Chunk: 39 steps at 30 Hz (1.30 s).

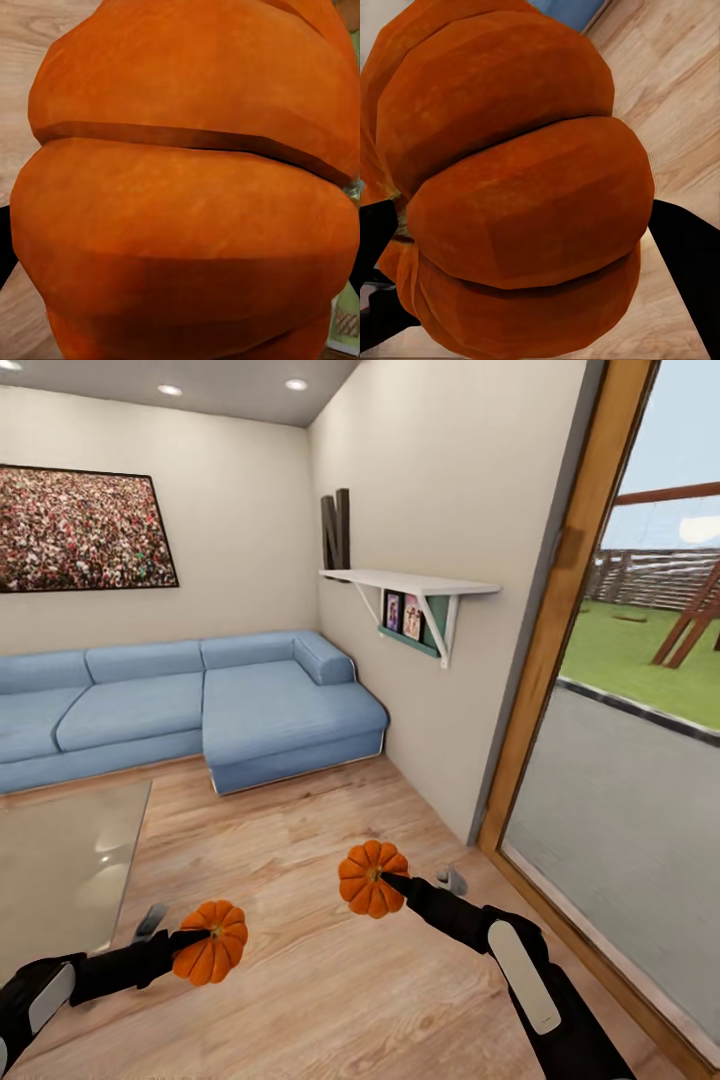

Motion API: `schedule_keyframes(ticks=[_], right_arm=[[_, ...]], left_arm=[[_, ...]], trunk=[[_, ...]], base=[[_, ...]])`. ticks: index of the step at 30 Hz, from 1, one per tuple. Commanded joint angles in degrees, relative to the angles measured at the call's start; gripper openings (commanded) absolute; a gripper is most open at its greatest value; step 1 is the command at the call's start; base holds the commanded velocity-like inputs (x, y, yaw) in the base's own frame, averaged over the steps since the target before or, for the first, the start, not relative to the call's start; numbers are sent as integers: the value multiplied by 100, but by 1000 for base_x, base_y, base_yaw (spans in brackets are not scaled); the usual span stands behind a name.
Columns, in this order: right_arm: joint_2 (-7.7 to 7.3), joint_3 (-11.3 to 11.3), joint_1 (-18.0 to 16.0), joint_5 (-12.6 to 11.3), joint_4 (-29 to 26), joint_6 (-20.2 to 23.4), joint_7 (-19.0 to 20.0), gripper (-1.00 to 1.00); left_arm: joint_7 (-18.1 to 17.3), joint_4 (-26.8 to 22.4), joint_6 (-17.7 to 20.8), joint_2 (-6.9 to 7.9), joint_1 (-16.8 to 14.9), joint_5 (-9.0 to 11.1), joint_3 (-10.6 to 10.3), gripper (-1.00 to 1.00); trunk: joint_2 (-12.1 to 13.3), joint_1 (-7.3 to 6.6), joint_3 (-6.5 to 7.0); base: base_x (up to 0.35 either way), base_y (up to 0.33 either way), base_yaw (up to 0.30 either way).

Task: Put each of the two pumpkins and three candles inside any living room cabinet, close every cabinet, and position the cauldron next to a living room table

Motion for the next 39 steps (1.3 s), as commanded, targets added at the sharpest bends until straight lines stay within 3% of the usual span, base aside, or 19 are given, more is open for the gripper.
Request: schedule_keyframes(ticks=[1, 13, 19, 27, 31, 36, 39], right_arm=[[0, 0, 0, -11, 0, 1, 7, -100], [5, 8, 0, 3, 10, -6, -46, -100], [39, 8, 0, 9, 16, -5, -612, -100], [44, 8, 0, 9, 31, -8, -875, -100], [45, 9, 0, 9, 73, -8, -1186, -100], [37, 12, -10, 8, 111, 5, -1557, -100], [34, 9, -112, 19, 434, -63, -1676, -100]], left_arm=[[6, 0, 2, 0, 2, 3, 1, -100], [48, 0, 10, -9, -2, -1, 1, -100], [103, 0, 10, -9, -3, -6, 1, -100], [492, 0, 69, -21, -4, 19, 1, -100], [679, 0, 184, -77, -4, 5, -4, -100], [1430, 0, 490, -164, -4, 28, -5, -100], [1687, 0, 672, -215, -4, 29, -1, -100]], trunk=[[0, 0, 7], [0, 0, 90], [0, 0, 132], [0, 0, 187], [0, 0, 215], [0, 0, 249], [0, 0, 268]], base=[[0, 0, 214], [0, 0, 214], [0, 0, 214], [0, 0, 215], [0, 0, 217], [0, 0, 218], [0, 0, 230]])
